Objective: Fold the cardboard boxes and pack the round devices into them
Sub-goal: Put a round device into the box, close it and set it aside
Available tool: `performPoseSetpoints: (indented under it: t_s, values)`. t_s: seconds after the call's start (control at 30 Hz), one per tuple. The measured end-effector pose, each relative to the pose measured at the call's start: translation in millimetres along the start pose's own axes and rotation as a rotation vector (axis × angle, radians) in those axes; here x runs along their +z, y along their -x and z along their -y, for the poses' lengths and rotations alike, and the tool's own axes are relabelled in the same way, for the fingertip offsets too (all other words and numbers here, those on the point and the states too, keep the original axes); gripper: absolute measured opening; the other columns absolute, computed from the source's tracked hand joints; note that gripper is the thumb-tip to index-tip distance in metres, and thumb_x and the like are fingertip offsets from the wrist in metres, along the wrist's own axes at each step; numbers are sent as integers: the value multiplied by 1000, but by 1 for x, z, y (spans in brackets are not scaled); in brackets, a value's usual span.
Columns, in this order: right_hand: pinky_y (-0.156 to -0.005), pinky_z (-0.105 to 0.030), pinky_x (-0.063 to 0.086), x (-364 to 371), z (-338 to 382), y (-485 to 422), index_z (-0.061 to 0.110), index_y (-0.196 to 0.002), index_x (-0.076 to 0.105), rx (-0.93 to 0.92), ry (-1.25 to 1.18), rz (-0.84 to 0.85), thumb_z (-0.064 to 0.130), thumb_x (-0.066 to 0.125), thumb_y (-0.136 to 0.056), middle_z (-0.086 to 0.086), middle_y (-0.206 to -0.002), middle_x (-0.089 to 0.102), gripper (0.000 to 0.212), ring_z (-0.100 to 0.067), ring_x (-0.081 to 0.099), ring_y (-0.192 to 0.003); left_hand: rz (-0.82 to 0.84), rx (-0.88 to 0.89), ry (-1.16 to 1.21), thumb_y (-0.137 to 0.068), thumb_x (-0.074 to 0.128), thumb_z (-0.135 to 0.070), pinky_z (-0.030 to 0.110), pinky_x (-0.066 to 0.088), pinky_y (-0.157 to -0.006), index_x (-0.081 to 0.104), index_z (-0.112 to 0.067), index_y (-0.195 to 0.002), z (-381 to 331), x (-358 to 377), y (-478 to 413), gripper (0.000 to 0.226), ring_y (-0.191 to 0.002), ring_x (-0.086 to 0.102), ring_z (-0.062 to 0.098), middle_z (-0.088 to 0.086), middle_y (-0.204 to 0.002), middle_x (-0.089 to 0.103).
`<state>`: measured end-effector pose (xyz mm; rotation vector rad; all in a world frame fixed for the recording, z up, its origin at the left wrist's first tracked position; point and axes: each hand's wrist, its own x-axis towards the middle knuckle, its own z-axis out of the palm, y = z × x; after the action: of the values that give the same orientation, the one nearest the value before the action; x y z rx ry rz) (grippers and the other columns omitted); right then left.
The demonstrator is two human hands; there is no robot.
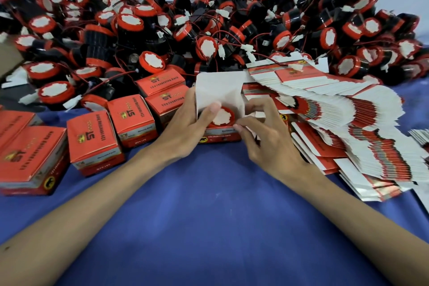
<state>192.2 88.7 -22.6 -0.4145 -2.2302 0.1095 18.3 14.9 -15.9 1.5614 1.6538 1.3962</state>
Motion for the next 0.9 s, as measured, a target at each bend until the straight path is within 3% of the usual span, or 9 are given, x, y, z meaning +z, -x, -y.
performPoseSetpoints:
  t_s: [0.07,0.17,0.3,0.43,0.53,0.6,0.63,0.77,0.9]
  values:
    - [-85,-21,48,0,1,3,-4,-110,62,41,-77,4,1,68,-85,-23,-111,57,26,-22,55,-104,61,39,127,-78,23,-86,25,42,-102,37,-30,-136,-1,0,4,82,-125,47,0,-13,-132,52]
    - [-97,-22,46,-5,4,3,5,-130,49,181,-233,36,12,66,-87,1,-123,61,48,-15,57,-117,125,16,277,-99,12,-53,10,42,-94,44,-35,-133,-2,3,4,50,-123,49,-6,-19,-130,57]
    - [-87,-26,49,-5,10,2,5,-119,59,170,-260,32,17,58,-91,5,-100,71,30,-12,64,-101,143,-32,171,-94,43,-41,6,41,-90,35,-31,-127,3,0,-1,35,-114,47,-14,-19,-123,50]
    - [-65,-4,41,-6,13,-15,16,-148,24,490,-572,22,33,49,-97,7,-77,75,59,7,65,-70,114,-18,121,-99,51,-20,5,39,-89,33,-25,-135,5,1,-3,40,-116,46,-13,-17,-126,52]
    - [-71,-5,41,-6,9,-32,21,-121,61,561,-652,31,44,46,-96,3,-67,72,37,-5,67,-67,44,31,77,-96,57,-20,15,43,-91,42,-12,-132,4,0,-3,39,-111,51,-8,-31,-112,56]
    - [-74,-12,44,-4,10,-34,20,-81,72,518,-653,6,38,51,-96,6,-67,72,32,-8,67,-68,4,36,90,-88,68,-26,20,47,-80,51,-16,-109,1,0,-1,28,-94,59,1,-19,-97,61]
    - [-74,-11,46,-3,11,-31,21,-78,72,500,-670,-7,31,54,-96,8,-71,73,28,-6,68,-72,-14,39,84,-83,73,-33,25,48,-79,52,-18,-101,0,0,-1,31,-93,59,8,-9,-96,62]
    - [-76,-14,51,-3,11,-14,32,-103,69,475,-739,41,14,65,-90,22,-92,72,23,-4,67,-96,35,100,25,-70,64,-70,21,48,-80,53,-18,-103,-3,-1,2,62,-94,58,6,-2,-104,59]
    - [-80,-15,52,-1,14,-10,21,-116,64,474,-642,15,6,68,-86,16,-102,68,34,2,66,-98,38,82,-13,-91,56,-49,16,45,-86,60,-24,-113,-2,-2,0,33,-102,58,1,-8,-111,62]
